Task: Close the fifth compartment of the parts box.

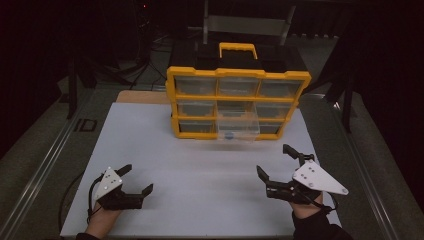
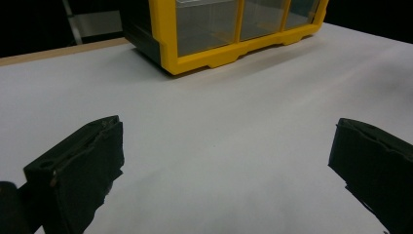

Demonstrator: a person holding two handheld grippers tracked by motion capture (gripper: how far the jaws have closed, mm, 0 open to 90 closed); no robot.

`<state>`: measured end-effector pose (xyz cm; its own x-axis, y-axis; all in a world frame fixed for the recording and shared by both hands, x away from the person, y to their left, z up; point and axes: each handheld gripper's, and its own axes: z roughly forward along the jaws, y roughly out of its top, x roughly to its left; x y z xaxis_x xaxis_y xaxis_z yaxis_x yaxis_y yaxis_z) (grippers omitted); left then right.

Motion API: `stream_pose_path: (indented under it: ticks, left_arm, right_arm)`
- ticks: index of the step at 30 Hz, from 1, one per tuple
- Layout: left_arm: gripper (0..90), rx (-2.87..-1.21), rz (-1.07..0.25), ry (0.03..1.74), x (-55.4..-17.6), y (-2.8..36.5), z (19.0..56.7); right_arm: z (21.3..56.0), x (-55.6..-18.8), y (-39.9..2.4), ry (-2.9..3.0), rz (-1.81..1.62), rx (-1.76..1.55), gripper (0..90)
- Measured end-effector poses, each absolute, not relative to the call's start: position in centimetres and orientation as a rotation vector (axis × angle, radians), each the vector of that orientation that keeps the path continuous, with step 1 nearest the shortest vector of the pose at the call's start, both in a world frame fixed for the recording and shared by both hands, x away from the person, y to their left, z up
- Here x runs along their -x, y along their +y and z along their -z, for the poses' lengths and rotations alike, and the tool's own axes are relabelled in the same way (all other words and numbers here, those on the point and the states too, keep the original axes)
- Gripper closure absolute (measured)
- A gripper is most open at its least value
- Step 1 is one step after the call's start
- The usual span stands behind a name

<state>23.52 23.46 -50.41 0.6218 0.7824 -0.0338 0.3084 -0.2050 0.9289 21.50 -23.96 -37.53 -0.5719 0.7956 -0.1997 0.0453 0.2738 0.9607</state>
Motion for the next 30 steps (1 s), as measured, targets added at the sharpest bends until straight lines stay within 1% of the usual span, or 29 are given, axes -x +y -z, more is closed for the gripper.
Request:
stream_pose_path:
  ticks: [8, 19, 22, 24, 30]
  left_arm:
    - [0.0, -1.787, -0.559, 0.876, -23.4, 23.5, 50.3]
    - [0.0, -1.792, -0.559, 0.872, -23.4, 23.4, 50.4]
    - [0.0, -1.792, -0.557, 0.872, -23.4, 23.4, 50.4]
    - [0.0, -1.791, -0.558, 0.871, -23.4, 23.4, 50.4]
    - [0.0, -1.791, -0.56, 0.869, -23.4, 23.4, 50.4]
  right_arm:
    - [39.1, -22.3, -21.4, 1.849, -1.373, -0.773, 8.2]
    - [41.5, -23.2, -19.0, 1.862, -1.361, -0.796, 8.2]
    - [42.0, -23.3, -18.5, 1.841, -1.334, -0.809, 8.2]
    - [42.7, -23.5, -17.3, 1.846, -1.267, -0.831, 8.2]
    - [43.7, -23.8, -16.6, 1.857, -1.264, -0.872, 8.2]
